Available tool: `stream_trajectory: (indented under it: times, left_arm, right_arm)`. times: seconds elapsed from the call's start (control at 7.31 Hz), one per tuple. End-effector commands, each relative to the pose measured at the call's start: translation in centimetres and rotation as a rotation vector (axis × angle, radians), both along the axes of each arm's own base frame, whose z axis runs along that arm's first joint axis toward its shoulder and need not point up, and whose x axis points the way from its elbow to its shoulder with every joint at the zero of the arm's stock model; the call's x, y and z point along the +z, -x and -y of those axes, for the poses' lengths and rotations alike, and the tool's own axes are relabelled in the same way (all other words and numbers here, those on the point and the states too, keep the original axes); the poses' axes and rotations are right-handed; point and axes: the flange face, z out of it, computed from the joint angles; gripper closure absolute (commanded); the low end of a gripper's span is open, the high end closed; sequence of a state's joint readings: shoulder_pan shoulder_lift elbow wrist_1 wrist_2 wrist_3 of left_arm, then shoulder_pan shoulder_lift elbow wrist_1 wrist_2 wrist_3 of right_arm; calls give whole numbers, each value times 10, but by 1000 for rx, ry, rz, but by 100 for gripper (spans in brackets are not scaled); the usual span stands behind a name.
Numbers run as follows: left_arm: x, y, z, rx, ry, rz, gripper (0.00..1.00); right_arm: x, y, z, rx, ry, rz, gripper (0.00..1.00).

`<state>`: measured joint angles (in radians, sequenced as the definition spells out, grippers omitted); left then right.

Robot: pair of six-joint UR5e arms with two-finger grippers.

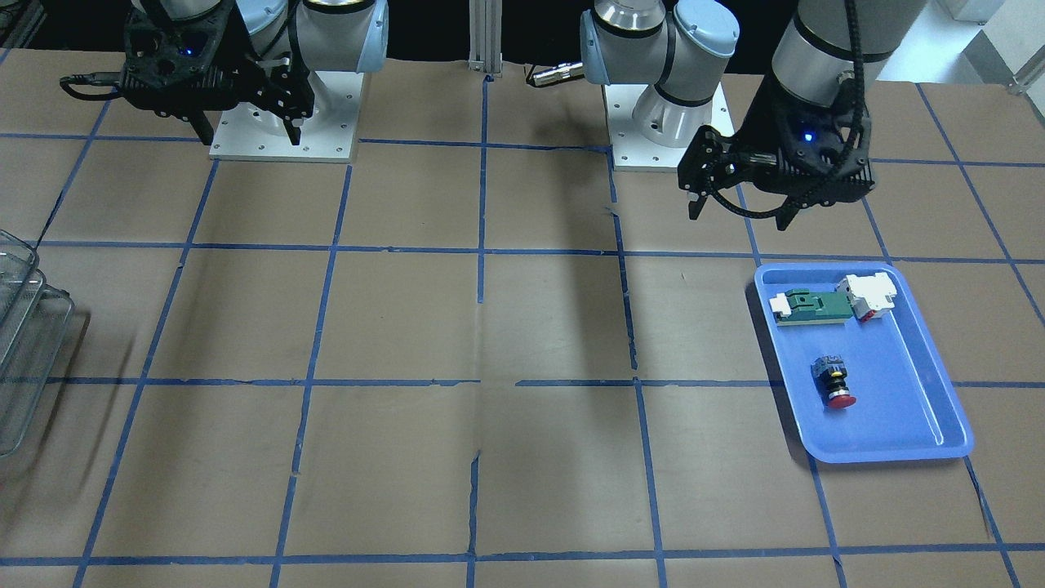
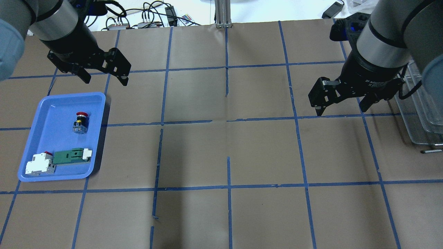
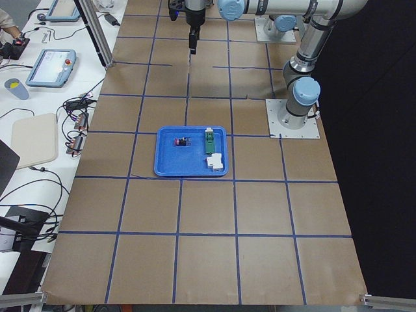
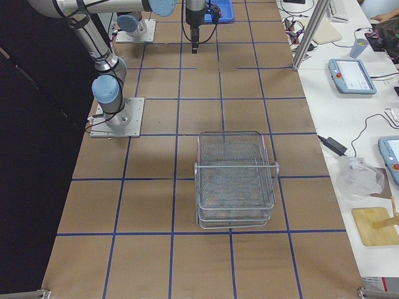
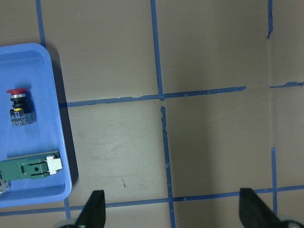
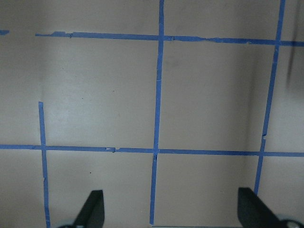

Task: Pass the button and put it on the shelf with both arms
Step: 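Move the left gripper down over the red button in the blue tray, then close the left gripper on the red button's base while the right arm waits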

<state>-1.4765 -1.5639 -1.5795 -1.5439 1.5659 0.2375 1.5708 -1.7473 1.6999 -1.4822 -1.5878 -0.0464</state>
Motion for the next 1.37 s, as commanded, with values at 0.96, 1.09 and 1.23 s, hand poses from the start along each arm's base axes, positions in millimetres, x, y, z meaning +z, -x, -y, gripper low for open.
stream_trajectory:
  times: [0.96,1.09,1.23]
  left_arm:
    - [-267,-237,59,245,-122,67,0]
    - [-282,-236,58,242,-143,56,0]
    - [-290,-236,60,240,-155,50,0]
  right_arm:
    - [-5,2,11,-1036,22,-19,0]
    - [-7,4,18,-1040,21,-14,0]
    - [-4,3,19,-1054,36,-11,0]
